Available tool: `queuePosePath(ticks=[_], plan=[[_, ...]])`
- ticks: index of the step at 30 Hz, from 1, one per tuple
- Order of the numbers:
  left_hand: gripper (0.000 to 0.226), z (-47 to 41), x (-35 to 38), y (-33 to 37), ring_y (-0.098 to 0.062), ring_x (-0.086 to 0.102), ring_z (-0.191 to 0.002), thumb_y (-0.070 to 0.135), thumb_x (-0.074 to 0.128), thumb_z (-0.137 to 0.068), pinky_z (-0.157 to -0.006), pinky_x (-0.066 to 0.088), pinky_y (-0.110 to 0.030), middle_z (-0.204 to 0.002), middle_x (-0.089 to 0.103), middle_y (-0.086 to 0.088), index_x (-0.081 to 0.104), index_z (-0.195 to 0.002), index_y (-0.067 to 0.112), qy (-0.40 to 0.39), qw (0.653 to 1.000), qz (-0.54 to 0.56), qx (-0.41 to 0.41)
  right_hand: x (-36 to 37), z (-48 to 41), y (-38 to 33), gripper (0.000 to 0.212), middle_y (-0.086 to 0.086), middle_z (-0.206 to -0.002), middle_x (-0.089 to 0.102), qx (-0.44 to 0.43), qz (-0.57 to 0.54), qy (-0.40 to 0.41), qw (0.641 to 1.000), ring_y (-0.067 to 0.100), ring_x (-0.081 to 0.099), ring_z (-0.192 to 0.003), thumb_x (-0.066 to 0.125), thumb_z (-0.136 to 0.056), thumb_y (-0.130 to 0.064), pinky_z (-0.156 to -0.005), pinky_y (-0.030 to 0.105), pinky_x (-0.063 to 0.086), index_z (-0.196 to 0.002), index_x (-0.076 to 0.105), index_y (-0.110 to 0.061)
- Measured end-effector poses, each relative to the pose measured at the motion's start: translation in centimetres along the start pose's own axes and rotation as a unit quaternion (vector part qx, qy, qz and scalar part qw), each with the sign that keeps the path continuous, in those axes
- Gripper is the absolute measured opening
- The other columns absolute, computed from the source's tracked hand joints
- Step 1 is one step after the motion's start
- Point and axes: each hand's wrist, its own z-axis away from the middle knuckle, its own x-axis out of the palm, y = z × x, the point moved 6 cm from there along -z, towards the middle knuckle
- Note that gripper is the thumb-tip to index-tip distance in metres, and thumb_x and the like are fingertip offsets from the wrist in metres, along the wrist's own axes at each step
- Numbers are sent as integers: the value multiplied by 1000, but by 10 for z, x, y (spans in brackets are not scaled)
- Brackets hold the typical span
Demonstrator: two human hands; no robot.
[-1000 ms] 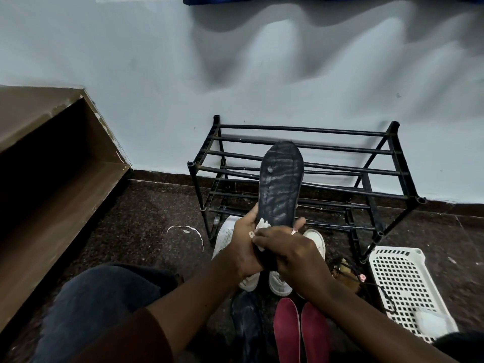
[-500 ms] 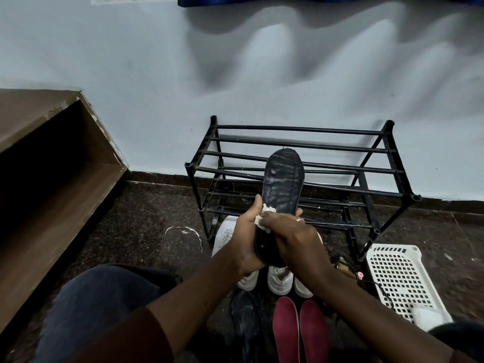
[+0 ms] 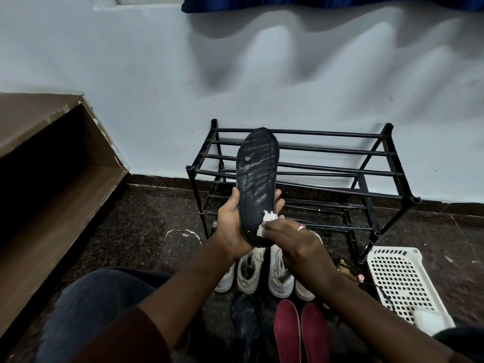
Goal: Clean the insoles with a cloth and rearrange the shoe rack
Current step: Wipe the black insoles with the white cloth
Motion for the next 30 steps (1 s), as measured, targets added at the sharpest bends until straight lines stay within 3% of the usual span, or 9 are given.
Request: queuePosePath(ticks=[6, 11, 15, 19, 23, 26, 28, 30], plan=[[72, -2, 2, -2, -28, 66, -100, 60, 18, -96, -91, 44, -43, -121, 62, -15, 54, -127, 5, -3, 1000, -8, 11, 5, 2, -5, 43, 13, -100, 69, 114, 31, 37, 992, 19, 56, -97, 37, -70, -3, -90, 18, 38, -96, 71, -2], [75, -4, -3, 1, -28, 66, -101, 60, 22, -95, -92, 49, -43, -125, 61, -17, 56, -125, 0, 2, 999, 18, 27, 13, 10, -25, 37, 9, -103, 69, 109, 4, 7, 994, 18, 60, -97, 43, -74, -6, -88, 21, 43, -99, 70, -6], [74, -2, 2, 0, -29, 64, -103, 59, 25, -95, -96, 46, -43, -123, 61, -17, 62, -120, 1, 4, 999, 18, 28, 0, -4, -16, 36, 10, -99, 69, 121, 57, 11, 991, 24, 65, -91, 45, -74, -5, -84, 24, 45, -100, 69, -5], [78, 4, 9, -6, -27, 66, -97, 62, 23, -94, -85, 55, -37, -111, 66, -15, 70, -107, 1, -10, 1000, -4, 23, -11, -25, 7, 28, 10, -92, 71, 236, 53, 79, 967, 28, 68, -81, 52, -73, 3, -74, 29, 51, -91, 72, -6], [75, 6, 12, -1, -23, 63, -97, 60, 25, -95, -87, 52, -35, -105, 68, -13, 73, -98, 2, -9, 999, -16, 34, -2, -26, -4, 34, 14, -88, 71, 284, 15, 108, 952, 27, 69, -77, 57, -62, 17, -74, 21, 43, -84, 73, -4], [67, 7, 5, 4, -26, 58, -111, 55, 26, -96, -93, 48, -36, -123, 61, -17, 62, -118, 2, 18, 999, -13, 50, 2, -13, -21, 39, 5, -80, 70, 295, -6, 100, 950, 19, 66, -68, 54, -56, 18, -63, 16, 42, -78, 72, -8], [65, 10, 1, 6, -26, 60, -108, 53, 26, -97, -91, 50, -34, -121, 62, -17, 57, -123, 1, 24, 998, -7, 57, 4, -3, -28, 44, 5, -78, 71, 295, 5, 101, 950, 11, 64, -68, 60, -50, 25, -68, 5, 40, -76, 73, -8], [62, 13, -2, 9, -25, 64, -97, 51, 30, -97, -84, 54, -33, -112, 66, -17, 57, -122, 1, 33, 998, -6, 55, 4, 2, -29, 41, 5, -80, 72, 315, -8, 103, 943, 9, 61, -80, 67, -51, 25, -74, -8, 30, -76, 74, -6]])
